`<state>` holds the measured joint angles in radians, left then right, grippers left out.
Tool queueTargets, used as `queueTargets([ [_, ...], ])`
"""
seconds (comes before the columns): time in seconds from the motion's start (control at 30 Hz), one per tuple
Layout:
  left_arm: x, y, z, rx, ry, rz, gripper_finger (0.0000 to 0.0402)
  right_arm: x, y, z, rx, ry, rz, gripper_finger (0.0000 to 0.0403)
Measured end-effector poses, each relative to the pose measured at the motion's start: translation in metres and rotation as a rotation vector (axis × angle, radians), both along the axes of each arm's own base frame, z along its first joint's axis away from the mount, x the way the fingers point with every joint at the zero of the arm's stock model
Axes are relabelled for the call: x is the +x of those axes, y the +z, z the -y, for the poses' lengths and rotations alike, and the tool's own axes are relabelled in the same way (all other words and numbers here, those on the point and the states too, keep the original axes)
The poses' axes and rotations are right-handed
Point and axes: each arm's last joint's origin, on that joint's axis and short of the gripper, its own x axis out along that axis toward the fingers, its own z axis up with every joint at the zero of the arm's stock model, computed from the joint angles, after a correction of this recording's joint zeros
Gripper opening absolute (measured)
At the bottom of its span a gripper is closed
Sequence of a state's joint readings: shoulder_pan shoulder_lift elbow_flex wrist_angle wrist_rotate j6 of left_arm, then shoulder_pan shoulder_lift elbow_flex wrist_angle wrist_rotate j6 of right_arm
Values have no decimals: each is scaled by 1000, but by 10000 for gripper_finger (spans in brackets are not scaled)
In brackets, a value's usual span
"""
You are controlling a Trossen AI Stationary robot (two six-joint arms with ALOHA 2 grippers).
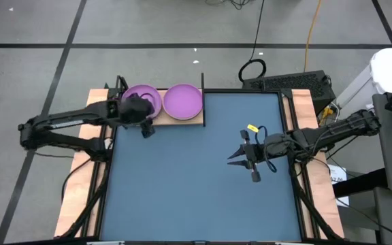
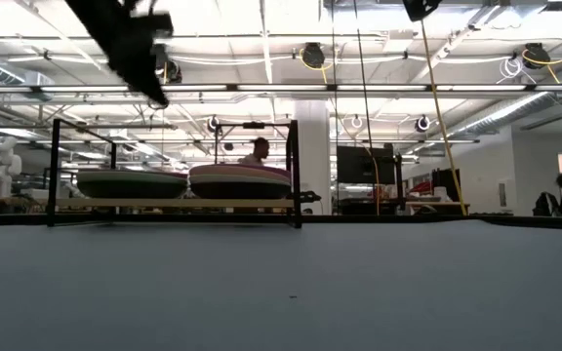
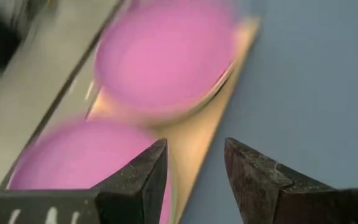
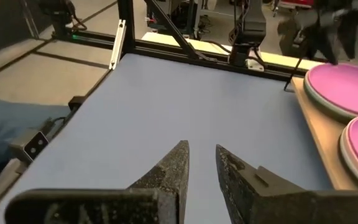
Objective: Place and stack plates onto a shelf
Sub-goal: Return to Home Position
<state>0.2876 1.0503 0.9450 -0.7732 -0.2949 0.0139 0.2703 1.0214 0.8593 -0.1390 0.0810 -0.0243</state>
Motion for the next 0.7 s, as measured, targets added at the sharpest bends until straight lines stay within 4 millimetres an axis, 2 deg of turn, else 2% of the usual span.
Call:
queueTargets([
  [0.1, -10, 16, 14, 45, -147, 201, 165, 0, 0, 0, -23, 9, 7, 62],
  [0.17, -19, 25, 22, 72, -181, 349, 165, 1, 2, 0, -31, 12, 28, 54],
  [0.27, -36, 27, 36, 65, -218, 519, 162, 2, 6, 0, -48, 21, 76, 31],
  [0.33, -43, 21, 46, 63, -275, 614, 150, 3, 8, 0, -75, 31, 99, 11],
  [0.43, -47, 5, 59, 59, -363, 702, 118, 4, 11, 0, -133, 51, 144, 4],
  [0.7, -43, -34, 84, 19, -502, 762, 12, 5, 15, 3, -186, -41, 188, 1],
])
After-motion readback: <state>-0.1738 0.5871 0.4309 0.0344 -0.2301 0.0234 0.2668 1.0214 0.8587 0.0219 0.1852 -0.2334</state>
